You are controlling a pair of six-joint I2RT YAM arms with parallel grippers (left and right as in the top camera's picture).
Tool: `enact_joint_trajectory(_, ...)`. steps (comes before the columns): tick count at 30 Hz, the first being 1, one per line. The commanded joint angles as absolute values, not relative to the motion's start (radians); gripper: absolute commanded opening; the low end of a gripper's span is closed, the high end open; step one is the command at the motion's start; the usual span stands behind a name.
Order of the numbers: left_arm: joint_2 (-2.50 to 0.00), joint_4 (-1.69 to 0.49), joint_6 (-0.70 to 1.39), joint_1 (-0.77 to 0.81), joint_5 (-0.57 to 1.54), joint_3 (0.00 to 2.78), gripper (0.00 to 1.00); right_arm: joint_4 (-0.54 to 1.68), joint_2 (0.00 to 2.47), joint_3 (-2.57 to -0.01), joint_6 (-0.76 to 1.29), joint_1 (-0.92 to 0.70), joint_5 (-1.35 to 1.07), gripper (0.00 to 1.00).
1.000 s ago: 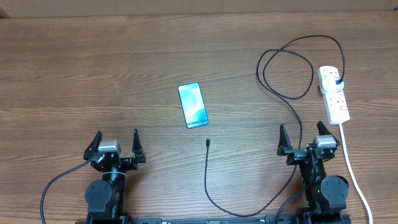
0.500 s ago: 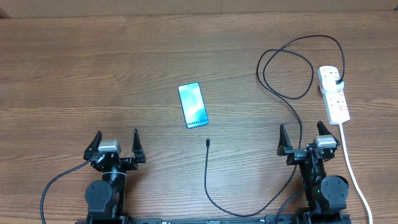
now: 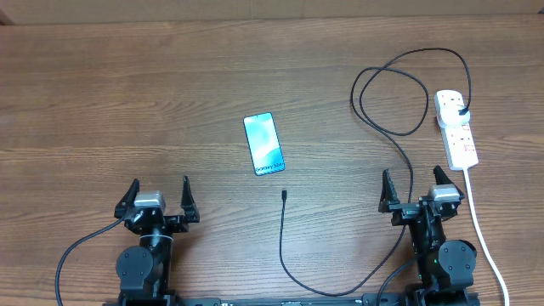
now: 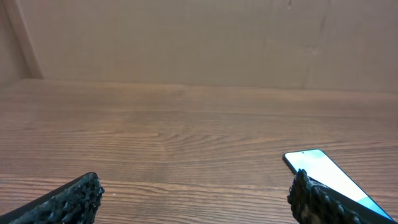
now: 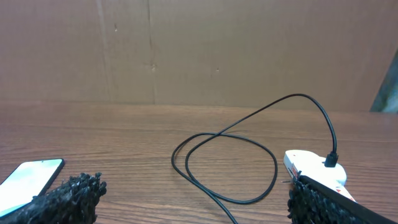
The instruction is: Plug charger to phone and switch on socket
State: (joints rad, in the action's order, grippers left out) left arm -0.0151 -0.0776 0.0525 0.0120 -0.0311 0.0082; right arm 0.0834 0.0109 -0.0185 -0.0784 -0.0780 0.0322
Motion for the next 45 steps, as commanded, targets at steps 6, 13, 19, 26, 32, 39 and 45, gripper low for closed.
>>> enact_joint_trajectory(6,-0.006,-0.076,0.184,0.005,0.06,0.006,1.0,0.081,0.003,-0.008,-0.08,-0.072,0.031,1.0)
enact_joint_trajectory(13,-0.006,-0.075,0.184,0.005,0.053,0.006,1.0,0.081,0.003,-0.008,-0.08,-0.072,0.031,1.0)
enact_joint_trajectory(19,-0.006,-0.078,0.184,0.005,0.053,0.006,1.0,0.081,0.003,-0.008,-0.08,-0.072,0.031,1.0)
enact_joint_trajectory(26,-0.006,-0.078,0.184,0.005,0.053,0.006,1.0,0.081,0.003,-0.008,-0.08,-0.072,0.031,1.0)
enact_joint_trajectory(32,-0.006,-0.078,0.184,0.005,0.052,0.006,1.0,0.081,0.003,-0.008,-0.08,-0.072,0.031,1.0)
enact_joint_trajectory(39,-0.006,-0.077,0.184,0.005,0.052,0.006,1.0,0.081,0.003,-0.008,-0.08,-0.072,0.031,1.0)
enact_joint_trajectory(45,-0.006,-0.078,0.184,0.005,0.052,0.006,1.0,0.081,0.003,-0.008,-0.08,-0.072,0.031,1.0)
